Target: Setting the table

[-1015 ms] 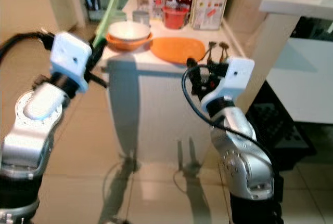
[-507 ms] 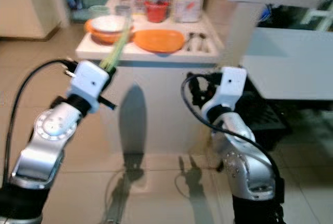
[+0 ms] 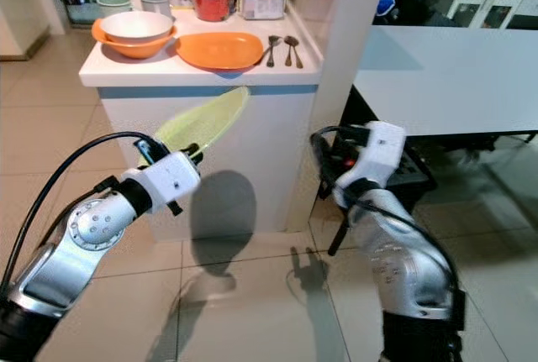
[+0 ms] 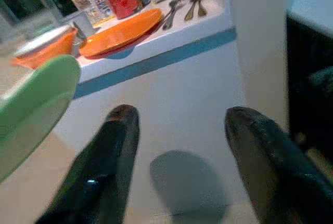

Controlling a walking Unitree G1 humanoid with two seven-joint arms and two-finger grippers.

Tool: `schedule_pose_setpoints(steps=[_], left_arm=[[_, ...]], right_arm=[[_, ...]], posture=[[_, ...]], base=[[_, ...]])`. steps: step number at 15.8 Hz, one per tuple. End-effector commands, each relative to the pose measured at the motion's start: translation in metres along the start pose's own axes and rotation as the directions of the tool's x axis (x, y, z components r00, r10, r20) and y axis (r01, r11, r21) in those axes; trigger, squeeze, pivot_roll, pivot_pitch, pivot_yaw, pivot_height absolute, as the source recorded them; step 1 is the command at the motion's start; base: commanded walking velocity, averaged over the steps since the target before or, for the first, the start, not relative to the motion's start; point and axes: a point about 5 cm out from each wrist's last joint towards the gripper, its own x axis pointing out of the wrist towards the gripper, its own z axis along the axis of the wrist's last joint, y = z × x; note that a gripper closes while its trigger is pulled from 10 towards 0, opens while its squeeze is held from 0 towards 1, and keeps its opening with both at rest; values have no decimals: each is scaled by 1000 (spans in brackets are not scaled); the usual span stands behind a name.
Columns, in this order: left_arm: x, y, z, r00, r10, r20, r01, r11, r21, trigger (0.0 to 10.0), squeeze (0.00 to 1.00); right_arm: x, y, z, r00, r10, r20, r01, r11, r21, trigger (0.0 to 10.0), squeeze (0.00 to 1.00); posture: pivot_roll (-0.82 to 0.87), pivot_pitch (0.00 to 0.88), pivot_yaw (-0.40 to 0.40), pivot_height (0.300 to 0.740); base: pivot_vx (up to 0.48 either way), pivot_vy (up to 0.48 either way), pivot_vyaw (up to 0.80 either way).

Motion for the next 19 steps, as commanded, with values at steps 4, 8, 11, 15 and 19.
schedule_pose_setpoints(steps=[4,8,11,15,19], left_arm=[[3,6,11,994,-7,110,-21,969,247,10000,0],[-1,8,7,990,-28,139,-24,932,363,10000,0],[-5,4,5,983,-81,162,2,899,438,10000,0],[-2,-2,14,966,-128,223,5,876,482,10000,0],[0,-2,25,949,-112,294,-56,860,508,10000,0]], right_arm=[[-5,-15,6,983,147,-106,-115,957,265,10000,1000],[-11,-16,9,954,285,-95,-213,864,456,10000,1000],[-12,-1,18,905,425,-34,-330,748,577,10000,1000],[-11,16,0,865,489,-115,-332,728,601,10000,1000],[-7,16,-15,878,442,-182,-243,741,627,10000,0]], posture=[[37,0,-76,740],[47,0,-86,740],[51,0,-96,740],[58,0,-91,740],[55,0,-85,740]], base=[[0,0,0],[0,0,0],[0,0,0],[0,0,0],[0,0,0]])
